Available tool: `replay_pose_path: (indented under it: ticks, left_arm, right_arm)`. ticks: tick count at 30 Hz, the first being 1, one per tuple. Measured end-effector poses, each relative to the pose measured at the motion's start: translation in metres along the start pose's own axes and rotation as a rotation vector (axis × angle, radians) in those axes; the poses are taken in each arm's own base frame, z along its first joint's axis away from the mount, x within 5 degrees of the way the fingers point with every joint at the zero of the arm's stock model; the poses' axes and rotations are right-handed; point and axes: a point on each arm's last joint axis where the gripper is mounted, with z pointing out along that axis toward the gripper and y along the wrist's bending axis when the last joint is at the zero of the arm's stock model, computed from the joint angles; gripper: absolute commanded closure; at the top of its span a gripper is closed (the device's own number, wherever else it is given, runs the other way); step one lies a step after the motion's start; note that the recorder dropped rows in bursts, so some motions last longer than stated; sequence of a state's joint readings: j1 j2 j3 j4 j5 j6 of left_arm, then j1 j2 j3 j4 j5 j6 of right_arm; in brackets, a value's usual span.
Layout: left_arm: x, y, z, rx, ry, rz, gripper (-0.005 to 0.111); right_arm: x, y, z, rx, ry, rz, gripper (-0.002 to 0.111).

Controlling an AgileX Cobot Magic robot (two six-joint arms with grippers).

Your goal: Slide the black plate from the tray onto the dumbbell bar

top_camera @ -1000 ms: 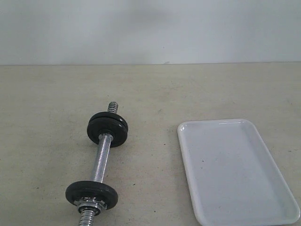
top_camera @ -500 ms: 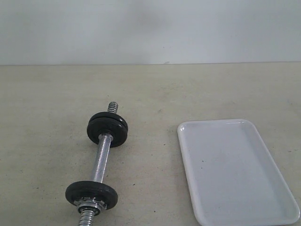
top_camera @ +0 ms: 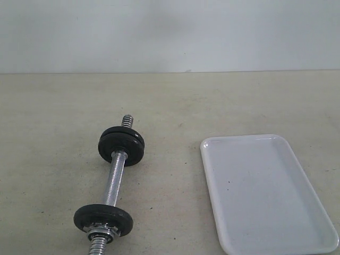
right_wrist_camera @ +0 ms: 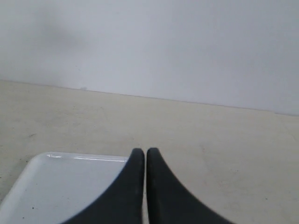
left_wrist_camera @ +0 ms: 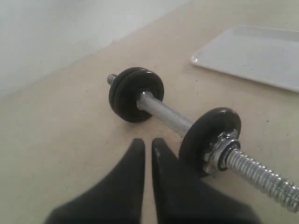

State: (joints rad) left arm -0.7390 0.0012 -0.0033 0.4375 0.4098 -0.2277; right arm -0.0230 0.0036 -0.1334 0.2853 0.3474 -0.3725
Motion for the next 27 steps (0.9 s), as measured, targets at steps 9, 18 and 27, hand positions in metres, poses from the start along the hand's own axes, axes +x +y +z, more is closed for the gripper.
replay_pose_path:
  ticks: [9,18,27]
  left_arm:
    - [0.003,0.01,-0.002,-0.183,0.043,-0.069,0.102]
    - [0.009,0.026,-0.011,-0.532,0.094,-0.232,0.102]
    - [0.01,0.034,-0.018,-0.737,0.068,-0.366,0.102]
  right_arm:
    - [0.031,-0.006,0.007,0.087,0.131,0.07,0.109]
    - [0.043,-0.006,0.01,0.092,0.138,0.058,0.109]
    - [0.043,-0.006,0.01,0.094,0.133,0.055,0.109]
